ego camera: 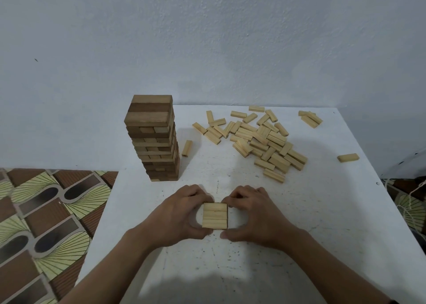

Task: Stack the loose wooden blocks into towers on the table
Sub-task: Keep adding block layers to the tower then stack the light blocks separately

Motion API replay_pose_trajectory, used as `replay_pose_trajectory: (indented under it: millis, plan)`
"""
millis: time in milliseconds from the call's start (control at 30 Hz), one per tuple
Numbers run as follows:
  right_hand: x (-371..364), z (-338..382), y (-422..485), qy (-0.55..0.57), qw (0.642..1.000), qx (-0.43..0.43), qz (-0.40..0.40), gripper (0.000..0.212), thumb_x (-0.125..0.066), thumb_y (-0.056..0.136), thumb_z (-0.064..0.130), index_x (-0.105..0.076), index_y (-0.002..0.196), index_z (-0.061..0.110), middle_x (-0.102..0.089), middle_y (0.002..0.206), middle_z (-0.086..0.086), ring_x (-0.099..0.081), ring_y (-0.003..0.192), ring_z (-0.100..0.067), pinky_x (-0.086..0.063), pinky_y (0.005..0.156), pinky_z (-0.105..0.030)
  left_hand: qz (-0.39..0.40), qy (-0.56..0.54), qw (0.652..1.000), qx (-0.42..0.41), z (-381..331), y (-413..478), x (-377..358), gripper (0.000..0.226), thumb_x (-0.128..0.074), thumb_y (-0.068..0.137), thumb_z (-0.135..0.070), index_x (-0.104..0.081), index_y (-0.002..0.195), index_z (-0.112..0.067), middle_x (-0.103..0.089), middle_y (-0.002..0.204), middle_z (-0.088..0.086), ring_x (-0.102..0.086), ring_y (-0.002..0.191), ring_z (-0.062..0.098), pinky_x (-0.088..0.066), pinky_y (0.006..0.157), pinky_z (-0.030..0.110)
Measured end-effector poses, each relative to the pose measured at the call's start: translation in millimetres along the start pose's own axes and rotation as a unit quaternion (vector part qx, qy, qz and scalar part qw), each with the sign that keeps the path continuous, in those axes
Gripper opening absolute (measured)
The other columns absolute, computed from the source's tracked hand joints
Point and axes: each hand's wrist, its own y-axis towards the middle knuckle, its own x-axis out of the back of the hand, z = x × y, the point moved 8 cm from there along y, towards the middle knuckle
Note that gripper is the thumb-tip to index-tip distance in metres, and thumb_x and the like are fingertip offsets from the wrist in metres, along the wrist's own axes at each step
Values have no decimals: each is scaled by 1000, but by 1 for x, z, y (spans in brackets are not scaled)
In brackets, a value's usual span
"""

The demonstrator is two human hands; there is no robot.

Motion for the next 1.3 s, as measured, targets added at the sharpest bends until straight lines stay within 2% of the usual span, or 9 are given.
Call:
replay_pose_trajectory:
  millis: [133, 233, 367, 500, 700, 833, 1000, 1167, 1300]
  plan:
    - [13, -7, -1, 84, 996, -25, 5, 81, -73, 69, 72, -57, 137, 30, -52, 112, 23, -47, 99, 1, -43, 85, -19, 22, -17, 999, 17, 2, -3, -2, 72, -71, 75, -70, -51, 136, -37, -44, 124, -26, -41, 120, 4, -46, 93, 20]
    - [34, -16, 11, 139, 987, -21, -81, 53, -67, 85, 57, -66, 126, 23, -59, 101, 18, -56, 94, -3, -44, 76, -13, 9, -97, 994, 49, 8, -6, 0, 73, -69, 79, -72, -48, 140, -39, -46, 125, -28, -45, 121, 2, -48, 92, 19]
    - [55, 0, 56, 57, 981, 45, -178, 30, -55, 100, 31, -69, 121, 14, -64, 110, 7, -56, 106, -6, -45, 94, -25, -82, -138, 984, 70, 8, -7, 12, 45, -55, 95, -60, -59, 131, -35, -57, 117, -24, -56, 110, 6, -51, 80, 17]
    - [40, 19, 119, -54, 986, 88, -134, 36, -49, 102, 23, -59, 135, 14, -59, 136, -1, -48, 129, -20, -39, 107, -41, -135, -123, 982, 54, 0, -7, 22, 23, -54, 102, -45, -67, 111, -28, -64, 104, -18, -62, 96, 12, -52, 74, 24]
    - [6, 18, 159, -191, 976, 90, -52, 42, -42, 102, 21, -47, 143, 24, -37, 158, 7, -26, 147, -23, -31, 101, -49, -161, -78, 981, 72, 3, -10, 26, 11, -58, 102, -31, -68, 103, -27, -61, 94, -23, -59, 89, 6, -44, 71, 14]
    - [4, 12, 151, -199, 973, 82, -77, 40, -47, 99, 21, -52, 138, 25, -44, 153, 8, -33, 144, -25, -29, 98, -53, -173, -53, 981, 75, 12, -14, 27, 15, -56, 101, -38, -67, 101, -28, -62, 90, -18, -58, 84, 8, -49, 69, 24]
    - [13, 4, 130, -226, 967, 57, -107, 36, -51, 96, 21, -59, 130, 25, -52, 146, 8, -40, 140, -24, -32, 93, -52, -180, -50, 980, 66, 11, -16, 26, 14, -57, 100, -37, -68, 98, -27, -61, 88, -20, -59, 83, 10, -46, 69, 17]
    - [26, -19, 100, -243, 962, 17, -123, 33, -50, 93, 25, -64, 123, 27, -58, 137, 10, -42, 136, -21, -29, 94, -52, -174, -75, 980, 56, 2, -4, 23, 15, -53, 101, -37, -66, 104, -30, -61, 97, -23, -60, 93, 7, -45, 75, 14]
    - [37, -34, 72, -232, 962, -1, -144, 28, -53, 89, 26, -70, 111, 30, -64, 126, 11, -44, 131, -19, -27, 95, -48, -199, -101, 972, 76, -5, 21, 25, 23, -49, 102, -29, -60, 122, -29, -58, 115, -18, -54, 111, 2, -43, 91, 15]
